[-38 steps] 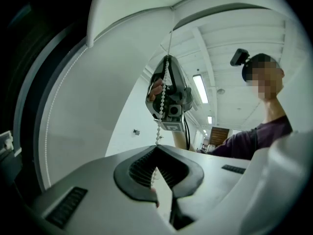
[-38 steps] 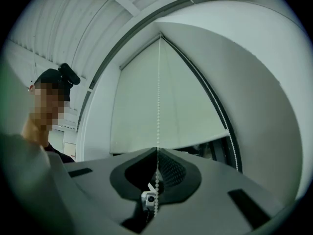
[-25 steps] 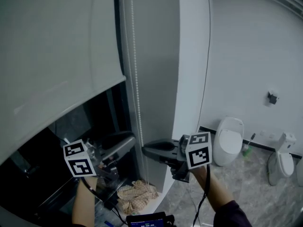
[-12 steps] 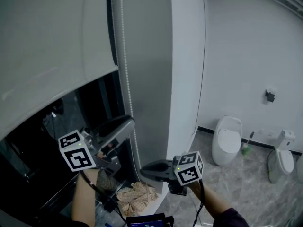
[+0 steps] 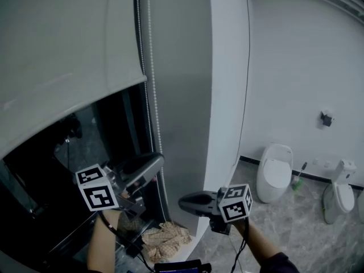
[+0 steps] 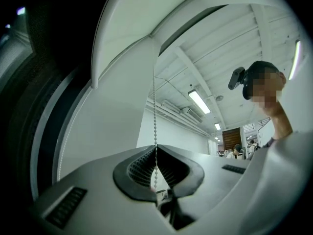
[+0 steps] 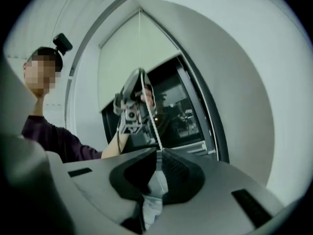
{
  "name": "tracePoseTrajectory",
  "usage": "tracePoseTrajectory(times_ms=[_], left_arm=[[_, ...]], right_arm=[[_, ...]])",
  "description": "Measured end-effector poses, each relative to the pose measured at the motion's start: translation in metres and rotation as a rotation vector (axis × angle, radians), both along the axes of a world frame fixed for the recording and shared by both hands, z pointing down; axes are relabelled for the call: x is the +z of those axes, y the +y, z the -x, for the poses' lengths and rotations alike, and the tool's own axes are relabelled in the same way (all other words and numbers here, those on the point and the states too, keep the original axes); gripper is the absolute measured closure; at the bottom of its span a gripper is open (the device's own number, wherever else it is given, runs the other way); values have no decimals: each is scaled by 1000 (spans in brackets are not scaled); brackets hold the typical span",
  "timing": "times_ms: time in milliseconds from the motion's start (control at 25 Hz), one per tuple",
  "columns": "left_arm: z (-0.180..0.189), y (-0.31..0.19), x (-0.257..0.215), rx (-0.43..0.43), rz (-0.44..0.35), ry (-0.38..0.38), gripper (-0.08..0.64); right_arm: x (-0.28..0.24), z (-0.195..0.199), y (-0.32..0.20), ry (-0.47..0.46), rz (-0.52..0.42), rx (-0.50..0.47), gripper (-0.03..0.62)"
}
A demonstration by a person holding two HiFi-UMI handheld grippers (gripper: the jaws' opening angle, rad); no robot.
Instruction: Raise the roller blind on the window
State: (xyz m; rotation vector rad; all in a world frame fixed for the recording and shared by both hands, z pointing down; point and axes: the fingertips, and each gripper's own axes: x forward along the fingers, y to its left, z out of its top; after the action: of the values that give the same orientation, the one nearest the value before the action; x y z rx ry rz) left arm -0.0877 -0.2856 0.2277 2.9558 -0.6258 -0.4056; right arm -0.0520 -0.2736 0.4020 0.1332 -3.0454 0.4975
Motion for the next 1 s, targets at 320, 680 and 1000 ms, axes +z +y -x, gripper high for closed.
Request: tracePoseTrajectory(times_ms=[320, 680, 1000], left_arm=[[-15, 3, 43, 37, 101, -42, 541], [-16, 3, 89, 60, 160, -73, 541], [-17, 10, 96, 73, 151, -88, 541]], right_arm=[[-172, -15, -26, -303, -84, 55, 572], [-276, 9, -28, -425, -175, -8, 565], [-299, 23, -29, -426, -231, 5, 559]])
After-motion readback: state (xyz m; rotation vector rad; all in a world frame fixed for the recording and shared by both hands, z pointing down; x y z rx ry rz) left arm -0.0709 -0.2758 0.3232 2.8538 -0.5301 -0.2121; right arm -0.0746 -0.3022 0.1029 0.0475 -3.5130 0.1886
